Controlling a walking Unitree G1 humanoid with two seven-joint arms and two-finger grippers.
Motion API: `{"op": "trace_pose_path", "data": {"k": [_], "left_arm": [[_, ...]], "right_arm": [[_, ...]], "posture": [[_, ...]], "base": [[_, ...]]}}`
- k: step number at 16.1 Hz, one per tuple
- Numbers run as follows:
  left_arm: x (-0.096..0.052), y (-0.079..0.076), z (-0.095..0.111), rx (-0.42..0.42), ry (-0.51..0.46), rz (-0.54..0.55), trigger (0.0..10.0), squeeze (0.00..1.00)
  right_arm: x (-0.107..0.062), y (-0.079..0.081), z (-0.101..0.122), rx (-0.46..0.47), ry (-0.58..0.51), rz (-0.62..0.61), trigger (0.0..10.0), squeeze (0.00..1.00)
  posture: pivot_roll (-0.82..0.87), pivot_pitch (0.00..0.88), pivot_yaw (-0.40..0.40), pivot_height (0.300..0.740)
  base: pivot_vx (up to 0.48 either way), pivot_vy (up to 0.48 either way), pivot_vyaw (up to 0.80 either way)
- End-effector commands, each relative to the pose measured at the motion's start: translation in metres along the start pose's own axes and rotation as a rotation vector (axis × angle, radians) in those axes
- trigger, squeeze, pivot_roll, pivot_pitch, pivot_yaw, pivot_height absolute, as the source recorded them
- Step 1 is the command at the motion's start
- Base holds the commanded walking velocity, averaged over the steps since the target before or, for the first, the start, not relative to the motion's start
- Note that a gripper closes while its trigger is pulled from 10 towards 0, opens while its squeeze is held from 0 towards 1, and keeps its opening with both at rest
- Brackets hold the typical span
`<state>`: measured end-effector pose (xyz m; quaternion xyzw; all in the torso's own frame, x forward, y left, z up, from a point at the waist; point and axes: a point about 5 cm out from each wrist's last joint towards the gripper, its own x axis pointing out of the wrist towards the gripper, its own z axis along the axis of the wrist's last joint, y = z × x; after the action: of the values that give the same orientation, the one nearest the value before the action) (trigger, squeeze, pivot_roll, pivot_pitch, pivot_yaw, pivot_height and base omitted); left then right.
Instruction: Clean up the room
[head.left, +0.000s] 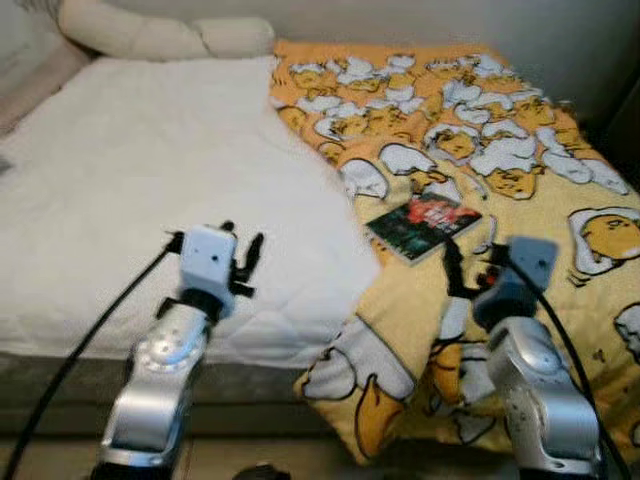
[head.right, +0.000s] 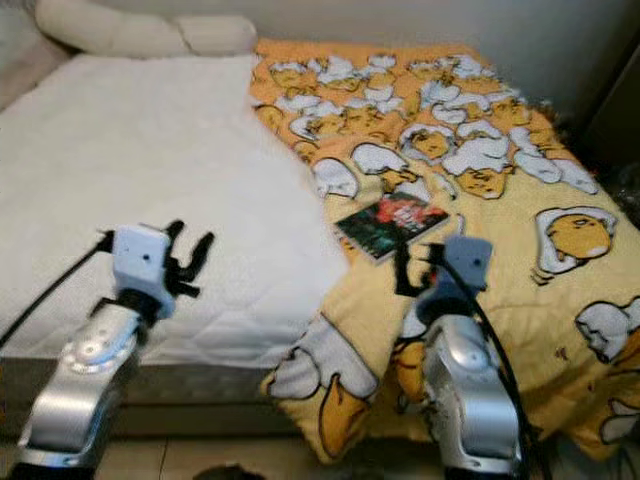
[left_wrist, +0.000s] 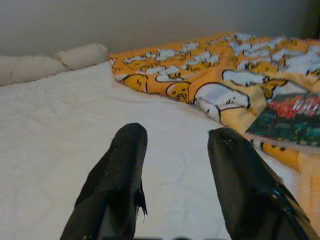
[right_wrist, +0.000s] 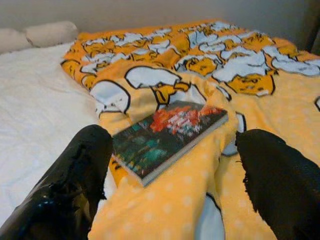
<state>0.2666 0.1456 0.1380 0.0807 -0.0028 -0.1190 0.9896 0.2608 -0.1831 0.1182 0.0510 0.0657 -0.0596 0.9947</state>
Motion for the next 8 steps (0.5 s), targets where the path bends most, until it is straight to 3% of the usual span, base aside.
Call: {"op": "trace_pose_path", "data": {"k": [1, 3, 8], "left_arm": [[0.0019, 0.0039, 0.0014, 0.011, -0.006, 0.017, 10.0, 0.0], [0.0037, 0.0044, -0.0001, -0.023, -0.01, 0.026, 10.0, 0.0], [0.0054, 0.0096, -0.0023, -0.013, 0.015, 0.027, 10.0, 0.0]], "right_arm": [[0.0017, 0.0008, 0.0014, 0.008, -0.004, 0.006, 10.0, 0.0], [0.0042, 0.0086, 0.0029, -0.018, -0.001, 0.068, 10.0, 0.0], [0.0058, 0.009, 0.0016, -0.013, 0.007, 0.074, 10.0, 0.0]], "posture": [[0.03, 0.012, 0.009, 0.74], [0.02, 0.025, 0.009, 0.74], [0.03, 0.028, 0.01, 0.74]], "base": [[0.0, 0.0, 0.0], [0.0, 0.0, 0.0], [0.28, 0.0, 0.0]]}}
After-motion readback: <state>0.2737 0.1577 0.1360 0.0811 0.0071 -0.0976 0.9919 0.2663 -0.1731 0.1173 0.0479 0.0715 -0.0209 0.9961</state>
